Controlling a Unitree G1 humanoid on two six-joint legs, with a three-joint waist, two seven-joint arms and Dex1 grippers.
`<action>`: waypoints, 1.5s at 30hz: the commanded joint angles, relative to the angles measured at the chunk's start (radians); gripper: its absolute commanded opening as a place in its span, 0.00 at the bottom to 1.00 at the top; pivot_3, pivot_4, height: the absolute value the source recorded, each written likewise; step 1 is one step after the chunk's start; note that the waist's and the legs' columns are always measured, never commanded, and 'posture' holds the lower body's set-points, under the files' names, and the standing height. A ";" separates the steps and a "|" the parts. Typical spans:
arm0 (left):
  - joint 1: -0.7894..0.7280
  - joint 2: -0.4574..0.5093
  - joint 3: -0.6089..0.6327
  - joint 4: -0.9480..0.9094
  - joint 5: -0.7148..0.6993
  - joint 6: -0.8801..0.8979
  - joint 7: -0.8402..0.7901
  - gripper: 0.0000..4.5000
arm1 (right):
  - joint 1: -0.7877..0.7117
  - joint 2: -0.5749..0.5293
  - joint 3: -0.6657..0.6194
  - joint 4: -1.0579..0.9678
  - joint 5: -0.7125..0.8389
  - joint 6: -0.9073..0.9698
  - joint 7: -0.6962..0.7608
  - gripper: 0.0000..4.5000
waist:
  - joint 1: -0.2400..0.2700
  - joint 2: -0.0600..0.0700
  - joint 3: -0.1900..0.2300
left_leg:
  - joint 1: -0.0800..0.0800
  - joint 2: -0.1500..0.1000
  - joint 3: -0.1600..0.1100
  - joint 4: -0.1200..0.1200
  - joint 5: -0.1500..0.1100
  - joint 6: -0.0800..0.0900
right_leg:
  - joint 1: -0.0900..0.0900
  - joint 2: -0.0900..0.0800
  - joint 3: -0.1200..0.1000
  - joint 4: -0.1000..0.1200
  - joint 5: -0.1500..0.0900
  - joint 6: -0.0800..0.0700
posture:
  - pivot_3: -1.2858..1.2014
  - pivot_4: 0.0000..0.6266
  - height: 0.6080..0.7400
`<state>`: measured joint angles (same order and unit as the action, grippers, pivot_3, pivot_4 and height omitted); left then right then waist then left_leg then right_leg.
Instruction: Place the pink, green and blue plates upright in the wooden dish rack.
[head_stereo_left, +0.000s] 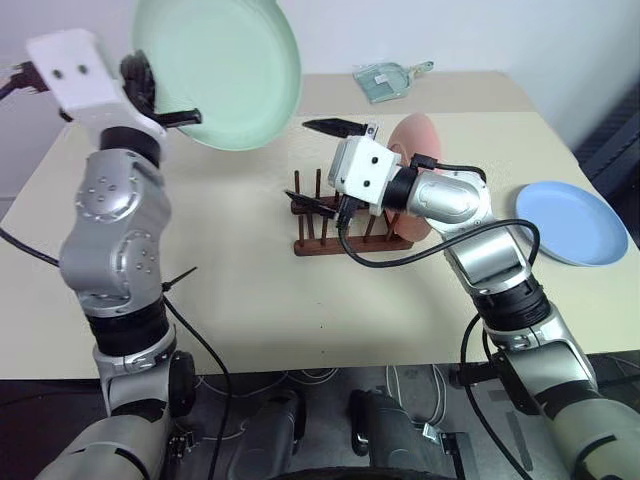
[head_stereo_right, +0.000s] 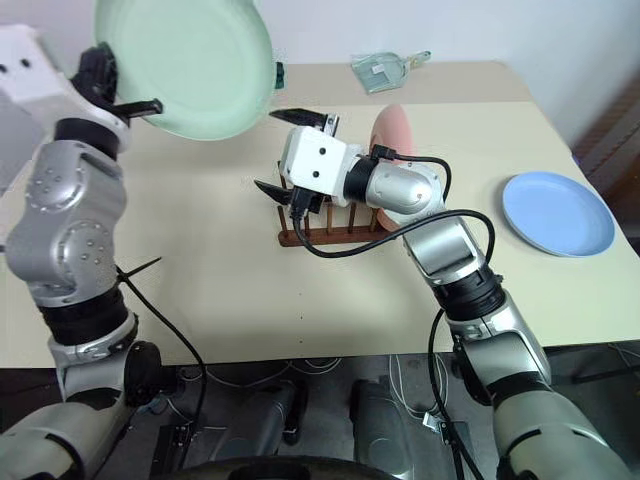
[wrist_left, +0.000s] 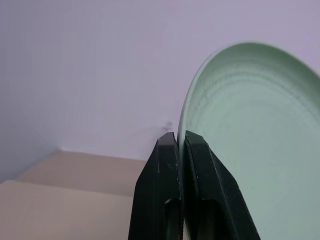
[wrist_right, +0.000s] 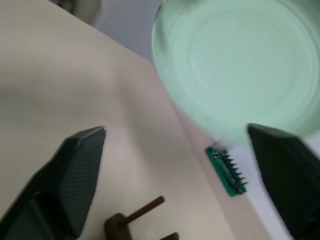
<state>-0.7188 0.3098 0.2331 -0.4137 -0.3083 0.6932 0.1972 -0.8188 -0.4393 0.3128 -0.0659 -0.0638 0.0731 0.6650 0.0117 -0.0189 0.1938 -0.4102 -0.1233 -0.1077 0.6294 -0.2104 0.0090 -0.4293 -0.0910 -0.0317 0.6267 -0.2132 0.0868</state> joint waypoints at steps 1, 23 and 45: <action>-0.018 0.005 -0.069 -0.074 0.060 0.016 0.001 0.00 | -0.043 0.004 0.006 0.019 -0.103 -0.110 -0.060 1.00 | 0.000 0.000 0.000 | 0.000 0.000 0.000 0.000 0.000 0.000 | 0.000 0.000 0.000 0.000 0.000 0.000 | 0.52 0.24 1.00; -0.010 -0.105 -0.144 -0.161 0.061 0.099 -0.077 0.00 | -0.031 0.051 0.058 0.176 -0.321 -0.318 -0.142 0.01 | -0.001 0.000 0.000 | 0.000 0.001 0.000 -0.001 0.003 -0.004 | -0.001 0.002 0.001 0.001 0.000 -0.001 | 0.52 0.24 1.00; -0.016 0.009 0.260 -0.082 -0.095 -0.021 -0.091 1.00 | -0.005 0.130 -0.076 -0.001 0.034 -0.161 -0.011 0.00 | -0.005 0.000 0.001 | 0.001 0.002 0.000 -0.001 0.004 -0.005 | -0.001 0.003 0.001 0.002 0.001 -0.002 | 0.52 0.24 1.00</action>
<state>-0.7446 0.2948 0.4779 -0.4953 -0.4097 0.6936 0.1328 -0.8007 -0.3230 0.2866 0.0049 -0.1170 -0.1233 0.6335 0.0069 -0.0193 0.1945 -0.4093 -0.1218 -0.1081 0.6286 -0.2064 0.0040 -0.4302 -0.0876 -0.0305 0.6284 -0.2125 0.0850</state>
